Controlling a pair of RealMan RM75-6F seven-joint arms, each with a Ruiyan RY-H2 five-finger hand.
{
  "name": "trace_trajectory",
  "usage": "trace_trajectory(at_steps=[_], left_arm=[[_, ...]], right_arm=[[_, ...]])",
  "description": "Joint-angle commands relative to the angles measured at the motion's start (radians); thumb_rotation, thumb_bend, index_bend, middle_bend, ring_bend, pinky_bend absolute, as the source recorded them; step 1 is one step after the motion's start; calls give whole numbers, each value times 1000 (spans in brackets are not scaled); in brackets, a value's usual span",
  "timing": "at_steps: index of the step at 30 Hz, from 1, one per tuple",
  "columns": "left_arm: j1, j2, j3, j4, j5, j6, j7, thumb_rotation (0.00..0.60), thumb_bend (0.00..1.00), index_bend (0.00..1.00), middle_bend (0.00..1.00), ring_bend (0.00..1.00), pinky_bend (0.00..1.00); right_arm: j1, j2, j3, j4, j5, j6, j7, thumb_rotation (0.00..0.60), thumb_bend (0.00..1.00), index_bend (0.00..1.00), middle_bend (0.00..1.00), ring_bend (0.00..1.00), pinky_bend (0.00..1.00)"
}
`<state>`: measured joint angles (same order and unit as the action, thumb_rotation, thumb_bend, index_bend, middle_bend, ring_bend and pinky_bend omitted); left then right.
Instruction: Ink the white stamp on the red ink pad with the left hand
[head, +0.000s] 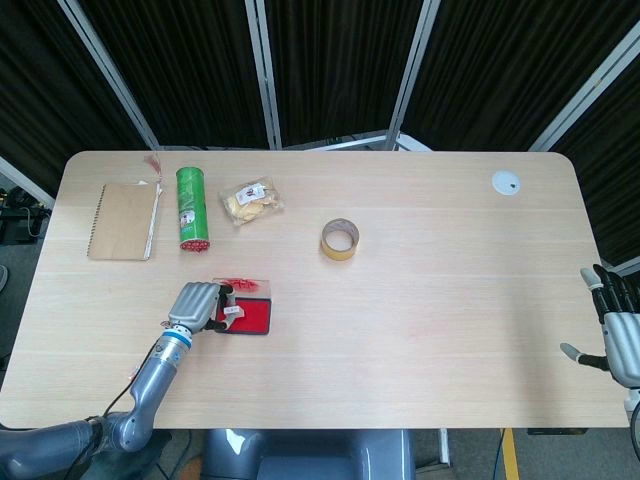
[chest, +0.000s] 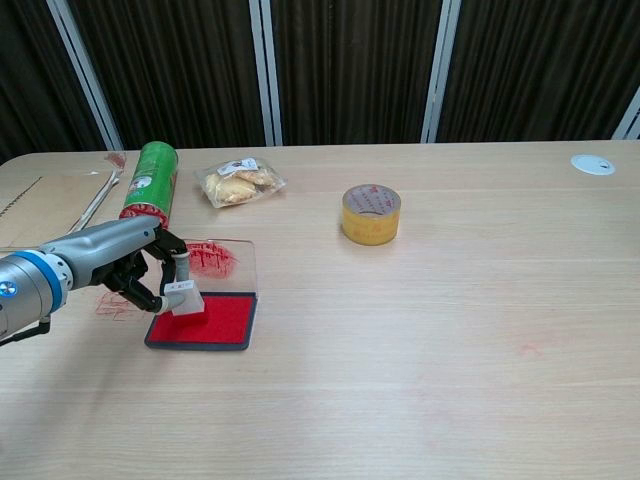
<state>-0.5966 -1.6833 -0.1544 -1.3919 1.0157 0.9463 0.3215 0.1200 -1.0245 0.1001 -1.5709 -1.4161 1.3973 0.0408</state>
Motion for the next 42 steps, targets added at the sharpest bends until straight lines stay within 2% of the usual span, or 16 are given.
trace_trajectory(at_steps=[1, 14, 20, 26, 33, 42], left_arm=[[-1, -4, 3, 7, -2, -2, -1, 600, 536, 605, 567, 904, 953], [-2, -3, 4, 8, 4, 9, -9, 600, 534, 605, 568, 903, 952], [1, 35, -10, -51, 23, 38, -15, 600, 535, 605, 569, 904, 952], [13, 114, -22, -138, 24, 62, -12, 600, 535, 606, 569, 904, 952], [43, 203, 0, -176, 6, 65, -17, 600, 535, 605, 568, 902, 950], [78, 252, 45, -125, 7, 35, -72, 600, 535, 603, 565, 898, 945]], right_arm=[[0, 0, 0, 0, 0, 0, 1, 600, 0, 0, 0, 0, 0], [0, 2, 0, -1, 0, 0, 5, 600, 0, 0, 0, 0, 0], [-1, 2, 0, -2, -2, 2, 6, 600, 0, 0, 0, 0, 0], [-2, 3, -2, -7, -7, 5, 6, 600, 0, 0, 0, 0, 0], [-5, 6, -4, -14, -14, 11, 4, 600, 0, 0, 0, 0, 0], [-5, 5, -8, -20, -19, 13, -7, 600, 0, 0, 0, 0, 0]])
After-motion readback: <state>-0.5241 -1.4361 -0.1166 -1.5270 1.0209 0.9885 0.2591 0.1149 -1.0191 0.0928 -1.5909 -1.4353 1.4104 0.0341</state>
